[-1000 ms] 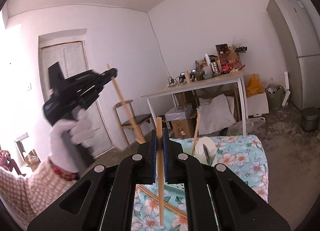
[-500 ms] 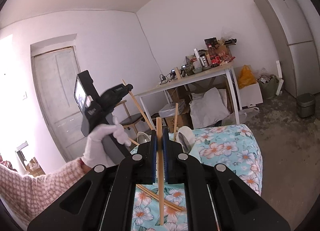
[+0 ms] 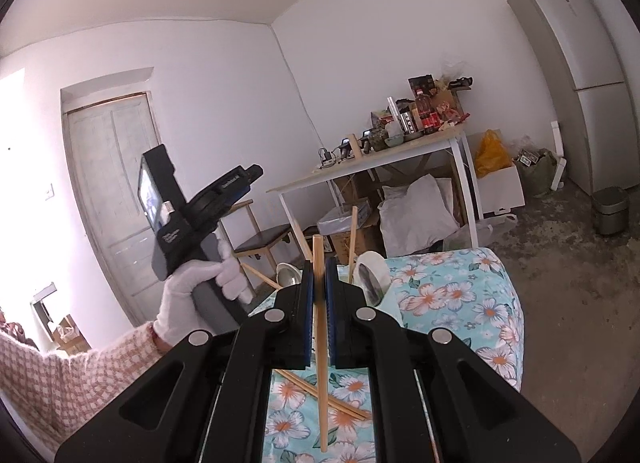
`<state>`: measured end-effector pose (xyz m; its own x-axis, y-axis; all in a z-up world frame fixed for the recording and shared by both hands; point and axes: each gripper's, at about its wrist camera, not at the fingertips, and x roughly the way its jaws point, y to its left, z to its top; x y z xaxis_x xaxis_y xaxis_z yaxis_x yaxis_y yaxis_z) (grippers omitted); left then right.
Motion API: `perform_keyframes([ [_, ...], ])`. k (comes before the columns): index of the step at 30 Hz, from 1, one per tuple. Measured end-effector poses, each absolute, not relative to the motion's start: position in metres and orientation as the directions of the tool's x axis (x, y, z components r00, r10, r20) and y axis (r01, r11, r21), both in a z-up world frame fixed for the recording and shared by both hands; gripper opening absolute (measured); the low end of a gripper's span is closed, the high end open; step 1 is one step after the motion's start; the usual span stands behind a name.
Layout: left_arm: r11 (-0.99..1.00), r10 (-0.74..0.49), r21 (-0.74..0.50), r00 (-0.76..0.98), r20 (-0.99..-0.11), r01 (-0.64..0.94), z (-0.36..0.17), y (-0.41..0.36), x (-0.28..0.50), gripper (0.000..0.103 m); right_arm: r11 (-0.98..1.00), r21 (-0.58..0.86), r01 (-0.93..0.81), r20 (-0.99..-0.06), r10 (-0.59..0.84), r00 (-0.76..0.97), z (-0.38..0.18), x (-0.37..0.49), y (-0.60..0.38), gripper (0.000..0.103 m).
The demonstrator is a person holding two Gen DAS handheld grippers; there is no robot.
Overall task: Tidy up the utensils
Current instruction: 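Drop the left tool's chopstick into the green holder while the right holds its chopstick, then drop the right tool's chopstick into the green holder and open it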
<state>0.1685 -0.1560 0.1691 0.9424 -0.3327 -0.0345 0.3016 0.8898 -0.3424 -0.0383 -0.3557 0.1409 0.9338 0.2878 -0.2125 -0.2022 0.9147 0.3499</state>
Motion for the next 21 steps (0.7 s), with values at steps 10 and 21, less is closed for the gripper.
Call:
perform_keyframes([
  [10,0.850,-0.457,-0.332,0.886,-0.081,0.408,0.164,-0.097,0.118,0.061,0.932,0.297,-0.206,-0.213,0.275,0.938,0.159,-0.040,-0.333,0.006],
  [21,0.877,-0.466,-0.245,0.856,-0.221,0.414,0.102,-0.042,0.083,0.082,0.952,0.232,-0.198,-0.206,0.247,0.947,0.184,-0.023,-0.317,0.006],
])
